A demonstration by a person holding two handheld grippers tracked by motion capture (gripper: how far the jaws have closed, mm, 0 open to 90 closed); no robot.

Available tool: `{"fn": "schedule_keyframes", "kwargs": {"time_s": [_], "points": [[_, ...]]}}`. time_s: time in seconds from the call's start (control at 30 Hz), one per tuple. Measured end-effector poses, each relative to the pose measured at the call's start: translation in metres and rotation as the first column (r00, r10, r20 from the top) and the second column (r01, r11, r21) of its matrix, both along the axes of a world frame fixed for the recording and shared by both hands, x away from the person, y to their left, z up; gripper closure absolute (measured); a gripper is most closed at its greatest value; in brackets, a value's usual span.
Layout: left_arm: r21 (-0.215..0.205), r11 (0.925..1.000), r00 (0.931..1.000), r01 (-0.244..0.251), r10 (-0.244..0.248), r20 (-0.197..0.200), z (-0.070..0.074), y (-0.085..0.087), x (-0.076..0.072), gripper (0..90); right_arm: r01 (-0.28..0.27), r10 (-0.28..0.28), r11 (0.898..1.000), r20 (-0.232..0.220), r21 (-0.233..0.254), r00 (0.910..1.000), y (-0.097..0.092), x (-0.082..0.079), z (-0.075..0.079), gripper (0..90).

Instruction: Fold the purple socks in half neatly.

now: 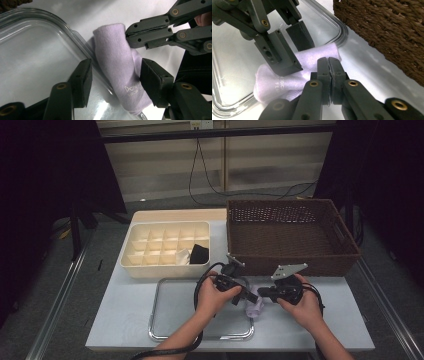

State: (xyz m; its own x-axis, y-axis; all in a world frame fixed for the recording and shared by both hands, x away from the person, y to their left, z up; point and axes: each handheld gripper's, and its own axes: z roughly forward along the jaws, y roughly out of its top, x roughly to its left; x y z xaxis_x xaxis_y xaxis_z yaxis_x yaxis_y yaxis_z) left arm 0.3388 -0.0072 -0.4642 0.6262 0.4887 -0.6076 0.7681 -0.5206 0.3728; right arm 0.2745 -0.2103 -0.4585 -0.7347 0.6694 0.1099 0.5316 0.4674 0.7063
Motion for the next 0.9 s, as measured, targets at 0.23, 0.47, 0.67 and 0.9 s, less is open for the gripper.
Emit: {"fn": "schedule_keyframes", "kwargs": {"time_s": [0.23, 0.47, 0.67, 0.9], "points": [[0.011, 0.9999, 0.9999, 0.006, -0.006, -0.009, 0.000, -0.002, 0.000, 51.3, 0.003, -0.003, 1.000, 0.000, 0.001, 1.0000, -0.001, -0.001, -0.001, 89.1], [0.020, 0.9996, 0.9991, 0.022, -0.021, -0.036, 0.001, -0.004, 0.000, 70.2, 0.002, -0.002, 1.000, 0.001, -0.001, 1.0000, 0.000, -0.002, 0.000, 88.9], [0.014, 0.9994, 0.9989, 0.032, -0.032, -0.035, 0.006, -0.002, 0.001, 74.4, -0.003, 0.003, 1.000, 0.013, 0.018, 0.9999, -0.003, -0.002, 0.001, 85.8], [0.013, 0.9994, 0.9992, 0.033, -0.033, -0.021, 0.018, 0.012, 0.006, 74.8, 0.017, -0.018, 0.999, 0.031, 0.031, 0.9994, -0.007, -0.003, 0.004, 70.7]]}}
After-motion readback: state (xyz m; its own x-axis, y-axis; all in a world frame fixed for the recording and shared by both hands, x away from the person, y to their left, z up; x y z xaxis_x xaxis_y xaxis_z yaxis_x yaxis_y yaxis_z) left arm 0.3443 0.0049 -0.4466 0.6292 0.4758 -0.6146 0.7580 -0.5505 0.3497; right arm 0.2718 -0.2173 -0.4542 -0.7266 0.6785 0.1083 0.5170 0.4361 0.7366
